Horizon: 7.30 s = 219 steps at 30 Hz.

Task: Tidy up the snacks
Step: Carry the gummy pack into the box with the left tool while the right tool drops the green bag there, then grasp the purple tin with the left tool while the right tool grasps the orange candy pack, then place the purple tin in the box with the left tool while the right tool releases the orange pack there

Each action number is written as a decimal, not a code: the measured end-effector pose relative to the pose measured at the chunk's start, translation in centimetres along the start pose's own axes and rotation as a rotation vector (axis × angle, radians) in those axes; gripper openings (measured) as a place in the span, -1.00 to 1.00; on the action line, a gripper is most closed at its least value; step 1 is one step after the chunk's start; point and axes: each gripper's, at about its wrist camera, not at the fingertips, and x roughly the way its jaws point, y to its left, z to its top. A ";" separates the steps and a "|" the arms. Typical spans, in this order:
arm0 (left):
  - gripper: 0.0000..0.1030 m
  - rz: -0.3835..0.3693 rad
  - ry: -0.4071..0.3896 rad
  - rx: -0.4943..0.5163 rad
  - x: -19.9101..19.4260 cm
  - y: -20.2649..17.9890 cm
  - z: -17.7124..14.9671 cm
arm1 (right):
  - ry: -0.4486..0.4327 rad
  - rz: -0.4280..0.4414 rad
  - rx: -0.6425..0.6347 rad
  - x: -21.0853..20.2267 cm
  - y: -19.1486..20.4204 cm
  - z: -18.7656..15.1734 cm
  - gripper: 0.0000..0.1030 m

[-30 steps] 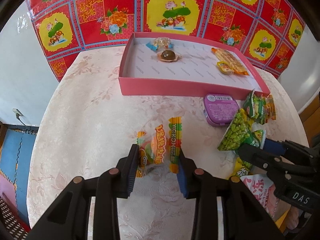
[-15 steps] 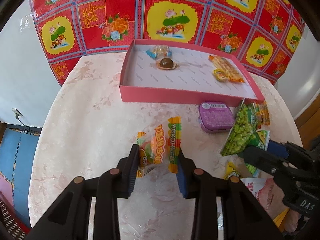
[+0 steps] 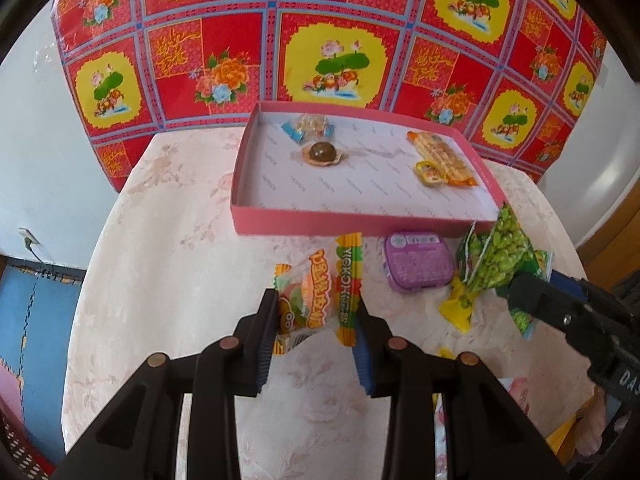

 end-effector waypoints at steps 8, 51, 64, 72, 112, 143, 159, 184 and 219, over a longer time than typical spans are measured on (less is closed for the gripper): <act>-0.32 -0.018 -0.019 0.013 0.3 -0.3 2.0 | -0.035 -0.060 0.030 0.1 -1.8 1.4 -0.24; -0.30 0.030 -0.009 0.042 9.2 -1.2 9.4 | -0.047 -0.178 0.118 5.6 -9.4 5.2 -0.23; -0.01 0.017 -0.002 0.020 8.0 -2.0 8.9 | -0.081 -0.165 0.100 4.1 -8.5 5.4 -0.05; 0.00 0.007 -0.020 0.038 6.2 -2.6 8.6 | -0.104 -0.161 0.090 2.8 -7.6 5.1 -0.05; 0.16 -0.036 0.132 0.031 5.9 -7.3 3.9 | -0.095 -0.146 0.146 -1.1 -9.4 0.5 -0.05; 0.27 0.040 0.109 0.102 6.6 -8.3 2.7 | -0.042 -0.120 0.160 0.2 -10.6 -0.3 -0.04; 0.27 0.031 0.083 0.058 5.9 -5.2 1.5 | -0.007 -0.150 0.141 2.7 -9.8 -0.1 -0.04; 0.27 0.004 0.016 0.020 3.2 -3.2 1.6 | -0.040 -0.142 0.149 1.0 -8.1 0.0 -0.28; 0.27 0.024 -0.028 0.005 6.0 -1.3 6.7 | -0.013 -0.115 0.079 5.0 -5.5 5.3 -0.28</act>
